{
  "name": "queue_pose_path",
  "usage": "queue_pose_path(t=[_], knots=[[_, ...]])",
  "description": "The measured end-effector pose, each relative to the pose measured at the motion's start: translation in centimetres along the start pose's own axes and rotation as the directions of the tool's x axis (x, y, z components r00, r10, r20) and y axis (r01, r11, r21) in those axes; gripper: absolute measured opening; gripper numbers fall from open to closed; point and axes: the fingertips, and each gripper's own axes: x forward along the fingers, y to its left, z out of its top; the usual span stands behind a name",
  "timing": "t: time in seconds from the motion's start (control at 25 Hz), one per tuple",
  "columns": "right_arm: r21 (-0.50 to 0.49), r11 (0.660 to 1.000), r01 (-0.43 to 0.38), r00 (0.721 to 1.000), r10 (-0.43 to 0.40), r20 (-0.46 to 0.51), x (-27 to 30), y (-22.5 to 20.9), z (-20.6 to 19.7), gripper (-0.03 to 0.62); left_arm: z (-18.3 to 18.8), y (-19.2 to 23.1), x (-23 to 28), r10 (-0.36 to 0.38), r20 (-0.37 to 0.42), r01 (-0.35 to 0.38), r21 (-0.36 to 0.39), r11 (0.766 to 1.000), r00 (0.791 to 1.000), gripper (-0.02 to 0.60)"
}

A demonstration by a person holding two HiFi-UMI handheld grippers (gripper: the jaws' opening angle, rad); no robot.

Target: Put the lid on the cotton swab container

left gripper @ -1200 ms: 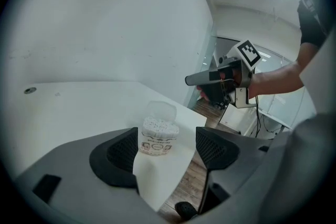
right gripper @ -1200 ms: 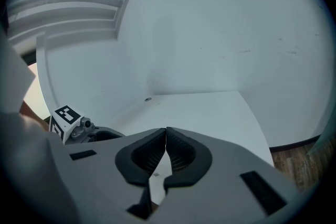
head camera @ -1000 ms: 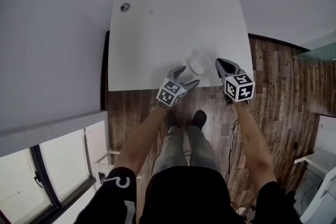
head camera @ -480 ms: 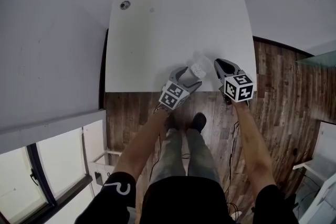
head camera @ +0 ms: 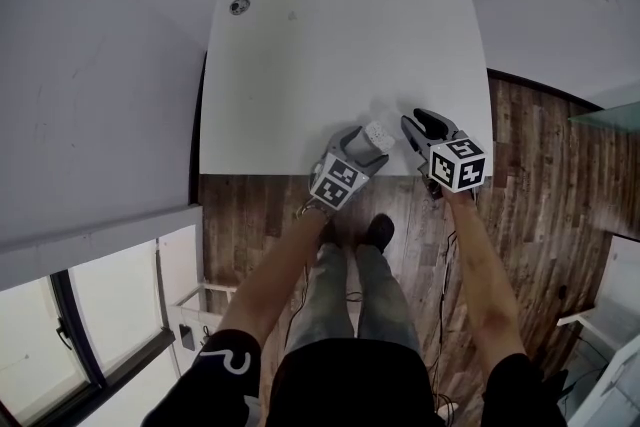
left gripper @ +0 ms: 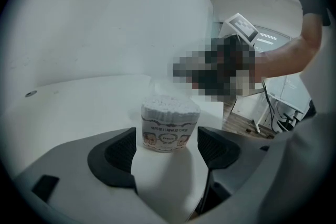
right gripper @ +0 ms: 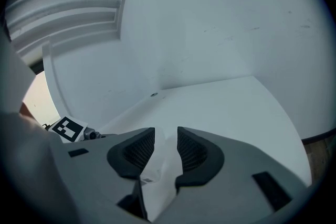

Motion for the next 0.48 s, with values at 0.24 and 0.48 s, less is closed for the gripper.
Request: queue_pose_path(t=[0.24,0.48], knots=[[0.001,1.0,0.004,1.0,-0.004,-0.003,-0.02,-0.34,-0.23,0.15,-0.31,-0.27,0.5,-0.006,-0.02,0.006,0.005,1.0,1.0,0.36],[0.015,1.0,-0.004,1.0,0.004,-0.001,0.06,-0.59,-0.32,0.15,-0.93,0.09,0.79,-0.004,-0.041,0.004,-0.006,1.0,0.999,0.336]])
